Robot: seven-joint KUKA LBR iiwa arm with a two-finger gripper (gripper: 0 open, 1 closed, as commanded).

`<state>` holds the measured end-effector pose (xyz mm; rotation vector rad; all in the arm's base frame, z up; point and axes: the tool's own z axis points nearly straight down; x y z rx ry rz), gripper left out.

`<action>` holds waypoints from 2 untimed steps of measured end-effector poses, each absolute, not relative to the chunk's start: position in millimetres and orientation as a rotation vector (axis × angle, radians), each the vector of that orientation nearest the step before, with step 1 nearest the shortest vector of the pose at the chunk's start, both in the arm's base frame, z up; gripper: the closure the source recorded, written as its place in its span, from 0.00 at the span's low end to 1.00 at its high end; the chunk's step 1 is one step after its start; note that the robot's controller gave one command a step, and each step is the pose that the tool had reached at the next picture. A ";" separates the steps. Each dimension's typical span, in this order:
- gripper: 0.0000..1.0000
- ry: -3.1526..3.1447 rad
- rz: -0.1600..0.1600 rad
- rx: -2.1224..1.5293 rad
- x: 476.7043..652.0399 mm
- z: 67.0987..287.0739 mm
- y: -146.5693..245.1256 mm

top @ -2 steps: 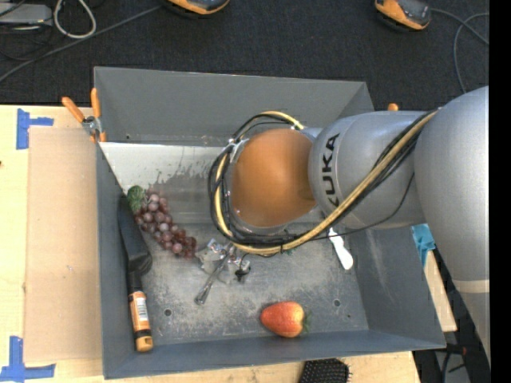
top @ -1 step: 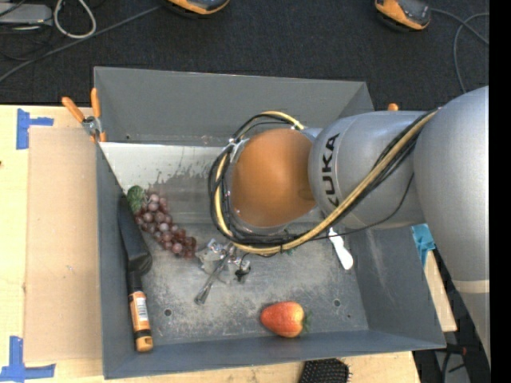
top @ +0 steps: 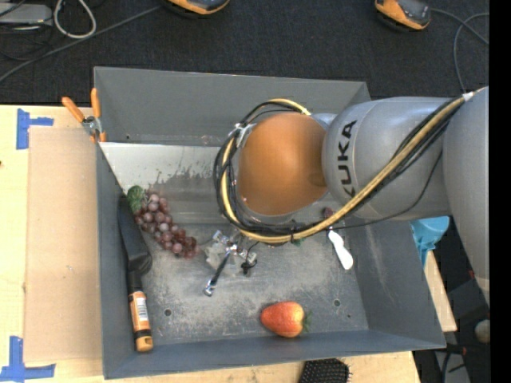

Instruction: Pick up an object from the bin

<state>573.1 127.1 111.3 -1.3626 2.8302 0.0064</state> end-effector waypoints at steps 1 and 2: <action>1.00 2.824 0.004 -1.359 575.3 153.1 127.6; 1.00 2.821 0.004 -1.352 576.2 170.9 128.6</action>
Offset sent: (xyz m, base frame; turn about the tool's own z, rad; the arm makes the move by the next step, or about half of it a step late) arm 0.0016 0.0007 0.0555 -0.0002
